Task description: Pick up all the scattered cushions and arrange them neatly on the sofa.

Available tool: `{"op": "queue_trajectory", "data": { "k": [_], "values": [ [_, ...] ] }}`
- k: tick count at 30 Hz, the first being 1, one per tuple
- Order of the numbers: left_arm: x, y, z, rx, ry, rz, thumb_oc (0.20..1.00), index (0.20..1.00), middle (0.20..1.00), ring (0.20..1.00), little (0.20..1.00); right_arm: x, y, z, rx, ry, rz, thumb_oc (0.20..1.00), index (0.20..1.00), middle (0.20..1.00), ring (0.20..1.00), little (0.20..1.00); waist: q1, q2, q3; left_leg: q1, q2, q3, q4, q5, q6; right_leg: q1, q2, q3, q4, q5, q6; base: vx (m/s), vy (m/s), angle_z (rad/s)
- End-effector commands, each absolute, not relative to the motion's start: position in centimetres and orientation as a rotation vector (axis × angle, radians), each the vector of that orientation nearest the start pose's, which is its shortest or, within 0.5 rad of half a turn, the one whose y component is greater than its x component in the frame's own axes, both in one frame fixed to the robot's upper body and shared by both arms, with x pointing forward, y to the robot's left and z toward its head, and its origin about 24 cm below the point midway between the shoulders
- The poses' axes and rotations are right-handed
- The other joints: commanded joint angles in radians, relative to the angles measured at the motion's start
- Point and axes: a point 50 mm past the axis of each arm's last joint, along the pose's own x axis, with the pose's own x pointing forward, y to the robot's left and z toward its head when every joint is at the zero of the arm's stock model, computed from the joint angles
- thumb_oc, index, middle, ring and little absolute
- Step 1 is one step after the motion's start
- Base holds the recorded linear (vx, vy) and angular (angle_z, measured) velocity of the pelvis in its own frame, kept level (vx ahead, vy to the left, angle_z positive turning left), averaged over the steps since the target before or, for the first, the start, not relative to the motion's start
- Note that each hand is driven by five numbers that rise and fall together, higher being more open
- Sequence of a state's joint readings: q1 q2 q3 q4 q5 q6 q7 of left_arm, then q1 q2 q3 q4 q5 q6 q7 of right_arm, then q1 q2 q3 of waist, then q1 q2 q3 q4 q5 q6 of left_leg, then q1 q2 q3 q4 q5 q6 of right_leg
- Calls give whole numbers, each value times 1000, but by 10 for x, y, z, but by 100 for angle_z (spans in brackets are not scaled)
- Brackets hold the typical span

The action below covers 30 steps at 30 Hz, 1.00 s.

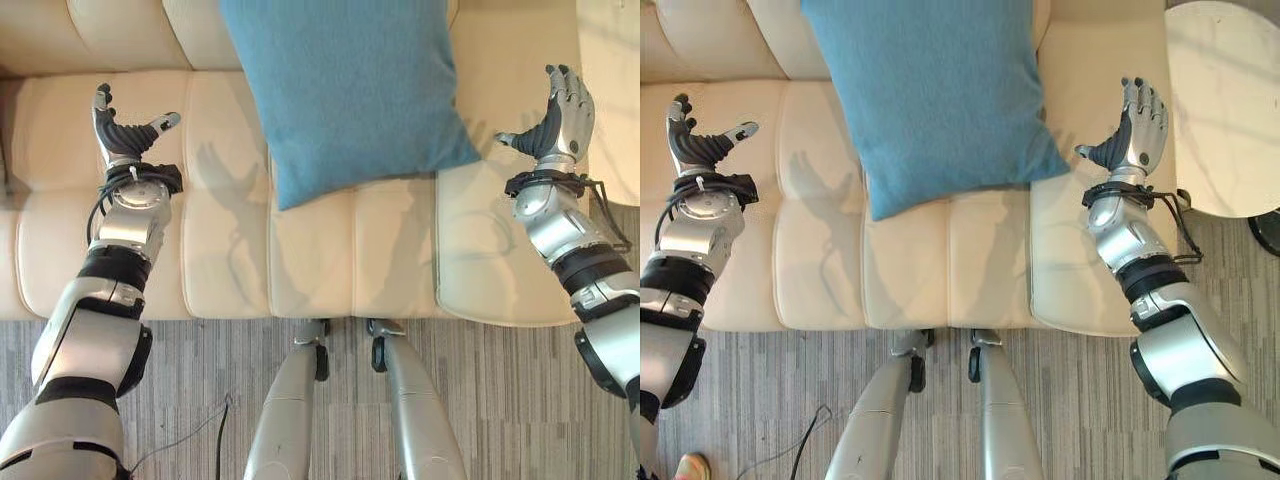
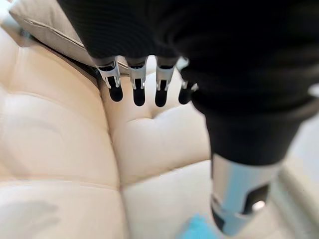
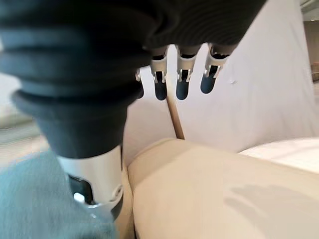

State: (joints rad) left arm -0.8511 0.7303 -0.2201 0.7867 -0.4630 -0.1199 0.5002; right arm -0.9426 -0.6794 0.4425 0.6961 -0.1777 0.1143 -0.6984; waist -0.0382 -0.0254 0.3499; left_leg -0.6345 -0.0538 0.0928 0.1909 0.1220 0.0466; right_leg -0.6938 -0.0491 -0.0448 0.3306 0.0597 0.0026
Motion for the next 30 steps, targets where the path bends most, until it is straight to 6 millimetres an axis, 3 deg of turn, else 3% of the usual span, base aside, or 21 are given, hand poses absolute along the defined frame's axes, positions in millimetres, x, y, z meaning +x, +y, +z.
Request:
{"op": "queue_trajectory", "data": {
  "k": [1,2,3,4,5,7,8,9,11,12,14,15,16,17,20,24,26,28,29,30],
  "values": [
    [352,311,161,55,-229,614,1000,1000,1000,1000,1000,369,-249,190,-897,-374,-591,1000,1000,1000,1000,1000,22,14,10,187,1,-46,-94,-83,-48,260,-17,-21,-173,-58,93,139,26,-15],
    [346,309,141,4,-192,597,1000,1000,1000,1000,1000,365,-251,171,-892,-316,-549,1000,1000,1000,1000,1000,23,13,-2,218,5,-41,-113,-81,-48,288,-17,-20,-189,-56,95,111,27,-21],
    [344,309,138,5,-186,597,1000,1000,1000,1000,1000,364,-251,168,-895,-311,-544,1000,1000,1000,1000,1000,24,13,-1,233,5,-39,-124,-78,-48,302,-16,-19,-197,-53,95,124,46,-26],
    [326,304,98,-56,-103,574,1000,1000,1000,1000,1000,349,-251,129,-783,-205,-462,1000,1000,1000,1000,1000,25,15,-33,304,9,-30,-177,-70,-46,362,-18,-20,-239,-40,101,99,33,-30],
    [325,304,97,-54,-98,574,1000,1000,1000,1000,1000,348,-251,127,-784,-199,-460,1000,1000,1000,1000,1000,27,15,-35,312,9,-30,-185,-67,-46,369,-17,-19,-246,-38,101,139,44,-23],
    [307,291,53,-133,27,555,1000,1000,1000,1000,1000,331,-254,84,-619,-51,-404,1000,1000,1000,1000,1000,26,19,-63,393,12,-20,-248,-55,-49,441,-18,-23,-300,-28,108,111,60,-14],
    [288,295,33,-115,87,547,1000,1000,1000,1000,1000,315,-265,56,-552,59,-398,1000,1000,1000,1000,1000,27,23,-96,436,10,-18,-278,-53,-49,485,-14,-30,-331,-21,112,92,67,-7],
    [287,295,32,-115,89,547,1000,1000,1000,1000,1000,314,-265,55,-552,61,-397,1000,1000,1000,1000,1000,27,23,-95,440,10,-18,-278,-54,-49,490,-14,-30,-334,-20,112,79,95,-7],
    [261,297,0,-73,222,535,1000,1000,1000,1000,1000,287,-277,16,-437,216,-395,1000,1000,1000,1000,1000,20,29,-137,488,8,-6,-278,-71,-48,546,-17,-32,-351,-19,116,42,83,-3],
    [261,297,0,-72,224,535,1000,1000,1000,1000,1000,286,-277,15,-438,218,-394,1000,1000,1000,1000,1000,20,29,-137,490,8,-6,-278,-72,-48,550,-17,-32,-353,-19,116,25,59,1],
    [242,297,-21,-50,315,519,1000,1000,1000,1000,1000,269,-280,-7,-370,311,-381,1000,1000,1000,1000,1000,15,31,-160,521,5,-5,-278,-81,-44,579,-17,-31,-349,-25,117,47,86,-1],
    [223,296,-40,-11,408,500,1000,1000,1000,1000,1000,248,-286,-27,-365,401,-378,1000,1000,1000,1000,1000,9,31,-177,551,3,-7,-278,-91,-39,604,-17,-26,-343,-34,117,52,80,-3],
    [223,296,-40,-11,409,500,1000,1000,1000,1000,1000,247,-286,-27,-365,402,-378,1000,1000,1000,1000,1000,9,31,-177,553,3,-7,-278,-92,-39,606,-17,-26,-344,-34,117,38,109,-2],
    [207,294,-53,42,480,464,1000,1000,1000,1000,1000,228,-288,-44,-327,467,-383,1000,1000,1000,1000,1000,2,30,-188,574,4,-4,-278,-101,-34,621,-16,-20,-335,-40,119,12,57,-6],
    [193,289,-64,88,536,420,1000,1000,1000,1000,1000,210,-285,-59,-298,535,-374,1000,1000,1000,1000,1000,-5,30,-187,588,3,3,-278,-106,-30,620,-14,-12,-315,-41,123,-28,80,-16],
    [177,285,-78,159,625,375,1000,1000,1000,1000,1000,196,-277,-75,-284,609,-344,1000,1000,1000,1000,1000,1,25,-170,583,18,29,-278,-95,-26,595,-1,-3,-288,-18,135,-161,26,-35],
    [174,279,-86,233,672,323,1000,1000,1000,1000,1000,196,-272,-78,-281,609,-331,1000,1000,1000,1000,1000,1,35,-156,585,35,40,-278,-83,-22,582,15,-16,-109,-112,117,-159,9,-42],
    [174,279,-86,233,672,323,1000,1000,1000,1000,1000,197,-272,-78,-281,608,-331,1000,1000,1000,1000,1000,2,35,-158,582,35,41,-278,-82,-22,578,16,-15,-107,-111,117,-66,-13,-18],
    [167,276,-94,276,721,293,1000,1000,1000,1000,1000,193,-268,-82,-289,626,-304,1000,1000,1000,1000,1000,6,34,-164,585,38,44,-278,-85,-21,600,14,-19,-30,-155,105,-109,-53,-11],
    [161,275,-100,269,758,289,1000,1000,1000,1000,1000,191,-266,-84,-291,633,-296,1000,1000,1000,1000,1000,9,30,-173,587,37,44,-278,-88,-20,617,12,-15,-12,-159,104,-133,-94,-10]
  ]
}}
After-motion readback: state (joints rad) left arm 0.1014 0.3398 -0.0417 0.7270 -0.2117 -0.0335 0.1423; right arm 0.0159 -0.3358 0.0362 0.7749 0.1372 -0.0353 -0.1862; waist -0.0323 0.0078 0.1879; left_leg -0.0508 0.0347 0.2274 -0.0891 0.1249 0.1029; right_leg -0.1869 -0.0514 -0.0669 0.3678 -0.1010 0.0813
